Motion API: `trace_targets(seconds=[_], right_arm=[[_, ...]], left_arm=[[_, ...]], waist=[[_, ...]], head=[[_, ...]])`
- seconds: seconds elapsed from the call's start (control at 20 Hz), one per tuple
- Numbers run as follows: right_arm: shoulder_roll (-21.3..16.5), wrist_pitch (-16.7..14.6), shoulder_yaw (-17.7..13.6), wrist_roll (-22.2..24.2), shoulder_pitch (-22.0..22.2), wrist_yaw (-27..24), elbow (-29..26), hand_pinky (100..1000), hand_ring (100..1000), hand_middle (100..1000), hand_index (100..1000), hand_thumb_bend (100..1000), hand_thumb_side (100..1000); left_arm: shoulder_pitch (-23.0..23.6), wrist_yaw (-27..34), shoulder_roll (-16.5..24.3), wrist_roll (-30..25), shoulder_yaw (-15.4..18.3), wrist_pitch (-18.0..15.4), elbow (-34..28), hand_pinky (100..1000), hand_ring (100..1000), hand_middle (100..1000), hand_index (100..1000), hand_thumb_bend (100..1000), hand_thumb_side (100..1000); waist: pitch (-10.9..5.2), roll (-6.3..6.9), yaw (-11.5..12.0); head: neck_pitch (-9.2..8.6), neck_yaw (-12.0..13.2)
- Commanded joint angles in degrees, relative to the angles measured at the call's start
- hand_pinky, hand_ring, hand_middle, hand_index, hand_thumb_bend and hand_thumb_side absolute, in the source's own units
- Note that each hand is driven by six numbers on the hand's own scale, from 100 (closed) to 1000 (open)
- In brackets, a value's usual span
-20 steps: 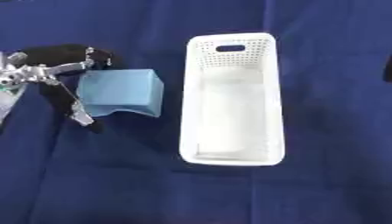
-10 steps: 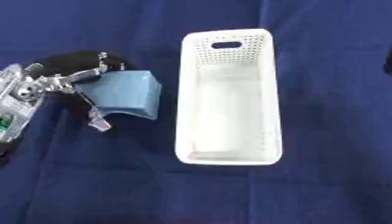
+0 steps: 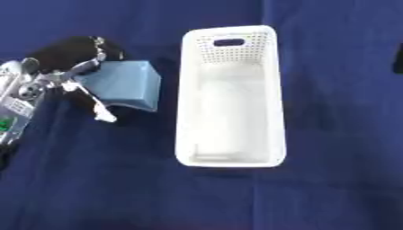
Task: Pick up objects on the table and place them in the box.
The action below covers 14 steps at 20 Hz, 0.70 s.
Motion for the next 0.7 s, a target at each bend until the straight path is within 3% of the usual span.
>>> trace_targets(seconds=[0.05, 0.15, 0.35, 0.7], right_arm=[[-0.83, -1.78, 0.09, 2.26, -0.69, 0.08, -0.59, 603, 696, 812, 877, 100, 797], [-0.87, -1.7, 0.16, 2.39, -0.72, 0.19, -0.59, 602, 696, 812, 878, 100, 797], [-0.97, -1.62, 0.38, 2.43, -0.72, 0.55, -0.59, 601, 695, 810, 879, 100, 795], [-1.23, -1.62, 0.42, 2.43, -0.31, 0.98, -0.59, 599, 693, 808, 880, 100, 794]], left_arm=[[-0.62, -7.19, 1.33, 9.42, 0.66, 1.46, -0.35, 100, 100, 100, 259, 417, 100], [-0.64, -9.12, 1.24, 13.65, 0.28, 1.92, 0.45, 100, 100, 100, 190, 433, 100], [-0.78, -10.7, 1.51, 17.44, -0.5, 2.03, 2.49, 100, 100, 100, 139, 594, 100], [-1.58, -12.91, 4.65, 22.8, 1.63, 3.99, 2.5, 100, 100, 100, 143, 550, 100]], waist=[[-0.76, 0.03, -0.12], [-0.66, 0.15, -0.19], [-0.57, 0.34, -0.24], [-0.83, 0.45, 0.27]], head=[[0.02, -0.12], [0.02, -0.13], [0.02, -0.19], [0.02, -0.39]])
